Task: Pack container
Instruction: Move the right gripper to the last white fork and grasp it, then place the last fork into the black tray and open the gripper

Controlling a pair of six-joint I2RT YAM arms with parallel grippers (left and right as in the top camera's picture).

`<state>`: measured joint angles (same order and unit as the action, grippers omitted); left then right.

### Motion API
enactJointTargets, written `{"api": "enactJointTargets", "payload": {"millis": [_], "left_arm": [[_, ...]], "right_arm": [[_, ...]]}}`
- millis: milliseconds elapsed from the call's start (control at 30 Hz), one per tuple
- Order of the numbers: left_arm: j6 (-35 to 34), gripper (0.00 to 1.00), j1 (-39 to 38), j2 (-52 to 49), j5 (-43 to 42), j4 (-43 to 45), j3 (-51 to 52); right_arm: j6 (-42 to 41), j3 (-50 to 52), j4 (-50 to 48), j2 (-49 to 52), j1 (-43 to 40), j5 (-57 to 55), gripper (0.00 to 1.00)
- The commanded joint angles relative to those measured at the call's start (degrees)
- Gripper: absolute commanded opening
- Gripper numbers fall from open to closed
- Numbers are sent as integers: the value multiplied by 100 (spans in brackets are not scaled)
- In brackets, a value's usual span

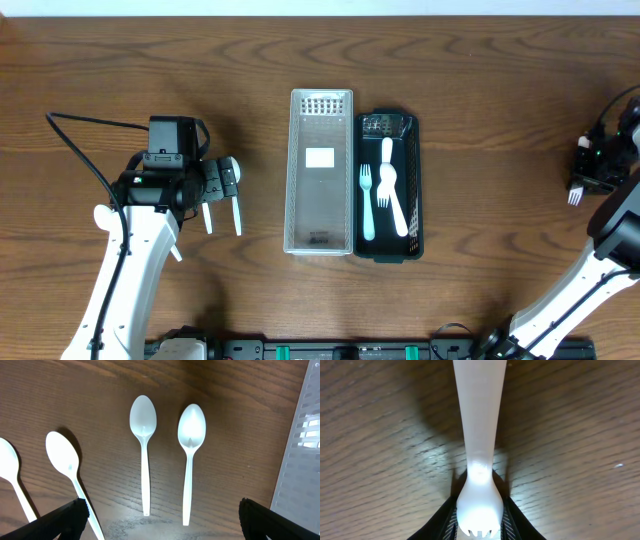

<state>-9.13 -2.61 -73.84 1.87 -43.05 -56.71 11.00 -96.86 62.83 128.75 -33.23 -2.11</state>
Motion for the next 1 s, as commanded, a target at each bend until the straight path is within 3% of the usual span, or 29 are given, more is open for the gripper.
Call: {"api": "enactJointTargets", "payload": {"millis": [0,200,433,700,967], "left_arm": [[50,98,35,-15,9,4,-101],[50,98,35,-15,9,2,-101],[50,98,35,-15,9,2,-101],[50,98,35,-15,9,0,-101],[50,98,35,-15,9,-2,-101]], "right_arm": [[20,44,20,-4,151,282,1],[-140,20,22,-549,332,629,1],[-772,-138,127,-1976,1141,713,1],[-1694,-162,234,-3442,3195,704,1],[-2728,-98,229,-3062,4966,662,1]]}}
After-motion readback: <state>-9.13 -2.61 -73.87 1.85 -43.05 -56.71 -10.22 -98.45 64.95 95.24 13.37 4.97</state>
